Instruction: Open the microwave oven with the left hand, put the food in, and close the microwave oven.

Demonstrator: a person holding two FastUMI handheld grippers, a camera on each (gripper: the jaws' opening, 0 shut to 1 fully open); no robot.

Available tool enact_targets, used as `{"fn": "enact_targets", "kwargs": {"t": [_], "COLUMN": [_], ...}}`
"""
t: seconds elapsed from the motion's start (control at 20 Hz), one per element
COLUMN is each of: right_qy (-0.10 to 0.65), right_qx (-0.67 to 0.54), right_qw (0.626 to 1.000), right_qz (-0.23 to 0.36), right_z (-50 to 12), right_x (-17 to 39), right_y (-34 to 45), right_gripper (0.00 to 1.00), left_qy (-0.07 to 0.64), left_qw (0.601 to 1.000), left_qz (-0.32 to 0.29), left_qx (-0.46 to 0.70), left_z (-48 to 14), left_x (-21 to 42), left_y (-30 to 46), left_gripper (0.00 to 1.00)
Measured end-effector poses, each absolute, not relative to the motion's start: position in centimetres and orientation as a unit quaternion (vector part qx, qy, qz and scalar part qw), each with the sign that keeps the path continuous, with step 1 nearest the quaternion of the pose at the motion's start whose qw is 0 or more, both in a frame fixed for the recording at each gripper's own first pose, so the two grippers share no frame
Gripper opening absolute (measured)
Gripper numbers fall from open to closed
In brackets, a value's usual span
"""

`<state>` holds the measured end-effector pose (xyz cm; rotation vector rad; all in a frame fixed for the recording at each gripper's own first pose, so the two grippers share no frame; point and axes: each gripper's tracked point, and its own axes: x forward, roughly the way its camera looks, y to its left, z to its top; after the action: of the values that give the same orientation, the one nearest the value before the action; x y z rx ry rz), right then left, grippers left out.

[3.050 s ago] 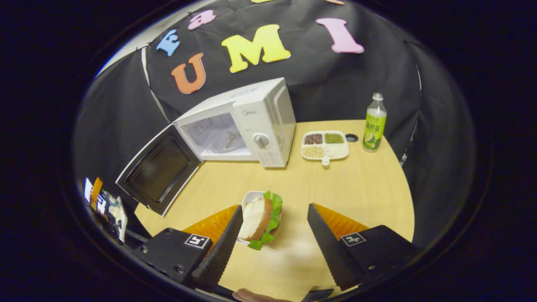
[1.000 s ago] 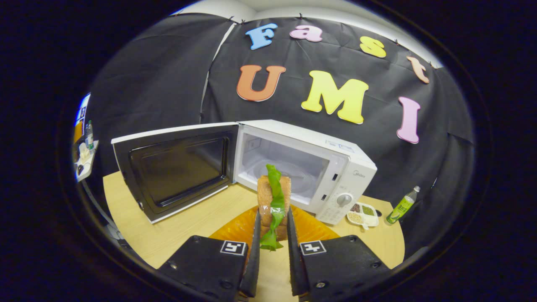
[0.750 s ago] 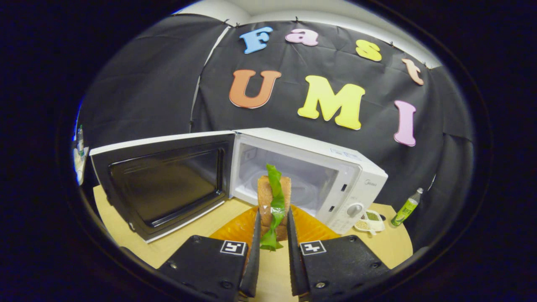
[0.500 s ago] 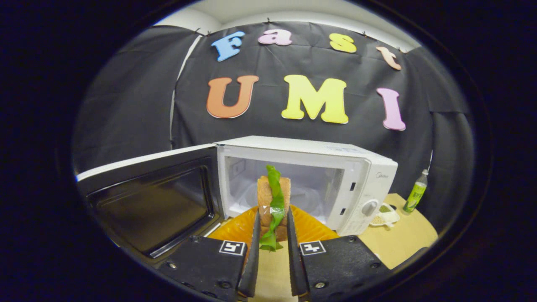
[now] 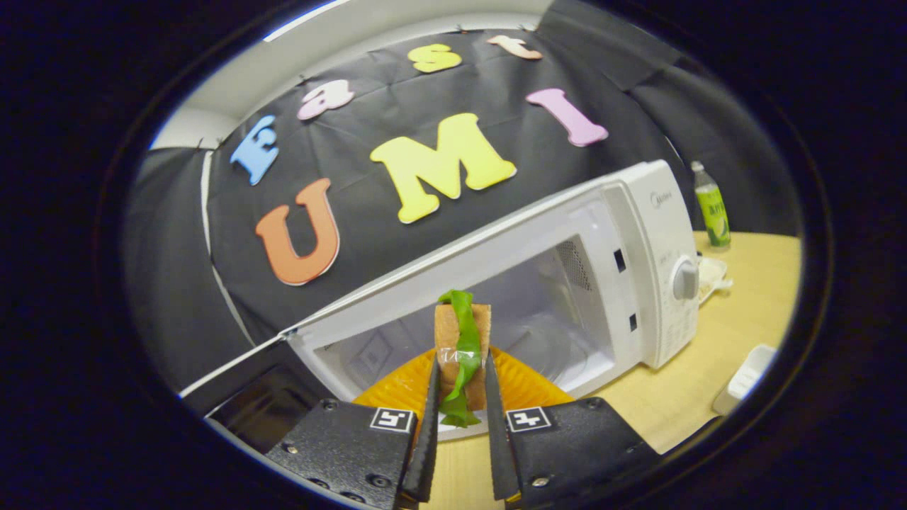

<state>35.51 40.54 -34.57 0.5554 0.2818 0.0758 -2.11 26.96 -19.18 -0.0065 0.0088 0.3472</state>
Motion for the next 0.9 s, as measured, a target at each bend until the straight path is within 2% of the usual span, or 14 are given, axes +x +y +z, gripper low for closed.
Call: {"fn": "enact_targets", "kwargs": {"t": [0.25, 0.3, 0.35, 0.4, 0.45, 0.5, 0.55, 0.6, 0.65, 0.7, 0.75, 0.8, 0.85, 0.9], "right_qy": [0.156, 0.155, 0.154, 0.156, 0.162, 0.17, 0.178, 0.184, 0.189, 0.191, 0.192, 0.194, 0.2, 0.208], "right_qx": [0.348, 0.343, 0.34, 0.339, 0.332, 0.321, 0.307, 0.294, 0.284, 0.271, 0.254, 0.236, 0.221, 0.207], "right_qw": [0.924, 0.926, 0.928, 0.928, 0.929, 0.931, 0.934, 0.937, 0.939, 0.942, 0.946, 0.95, 0.952, 0.954], "right_qz": [-0.012, -0.014, -0.014, -0.019, -0.026, -0.032, -0.038, -0.04, -0.043, -0.05, -0.06, -0.068, -0.071, -0.065], "right_z": [-36.8, -37.0, -37.3, -37.9, -38.6, -39.4, -40.2, -40.8, -41.3, -41.7, -42.0, -42.2, -42.5, -43.0], "right_x": [38.4, 38.6, 38.8, 38.9, 39.1, 39.2, 39.2, 39.3, 39.5, 39.5, 39.6, 39.5, 39.5, 39.5], "right_y": [41.1, 41.0, 40.9, 41.0, 40.7, 40.4, 40.2, 40.0, 39.8, 39.2, 38.6, 38.2, 38.0, 38.3], "right_gripper": [0.35, 0.29, 0.36, 0.37, 0.34, 0.42, 0.43, 0.48, 0.5, 0.44, 0.59, 0.6, 0.65, 0.9], "left_qy": [0.018, 0.018, 0.019, 0.021, 0.022, 0.024, 0.026, 0.03, 0.033, 0.033, 0.029, 0.025, 0.023, 0.022], "left_qw": [0.983, 0.982, 0.982, 0.981, 0.981, 0.98, 0.981, 0.982, 0.983, 0.984, 0.984, 0.983, 0.983, 0.983], "left_qz": [0.185, 0.187, 0.19, 0.192, 0.195, 0.195, 0.194, 0.188, 0.178, 0.171, 0.171, 0.175, 0.179, 0.181], "left_qx": [-0.002, 0.005, 0.01, 0.012, 0.01, 0.004, -0.005, -0.017, -0.03, -0.04, -0.043, -0.042, -0.037, -0.033], "left_z": [-20.1, -20.1, -20.2, -20.6, -20.8, -21.0, -21.3, -21.6, -21.9, -22.0, -21.9, -21.9, -21.9, -22.0], "left_x": [-2.0, -1.8, -1.7, -1.6, -1.6, -1.5, -1.5, -1.4, -1.3, -1.3, -1.3, -1.1, -1.0, -0.9], "left_y": [27.3, 27.6, 27.7, 27.9, 28.1, 28.0, 28.0, 27.7, 27.4, 27.2, 27.2, 27.4, 27.6, 27.6], "left_gripper": [0.95, 0.95, 0.95, 0.95, 0.95, 0.95, 0.95, 0.95, 0.85, 0.95, 0.96, 0.95, 0.95, 0.95]}}
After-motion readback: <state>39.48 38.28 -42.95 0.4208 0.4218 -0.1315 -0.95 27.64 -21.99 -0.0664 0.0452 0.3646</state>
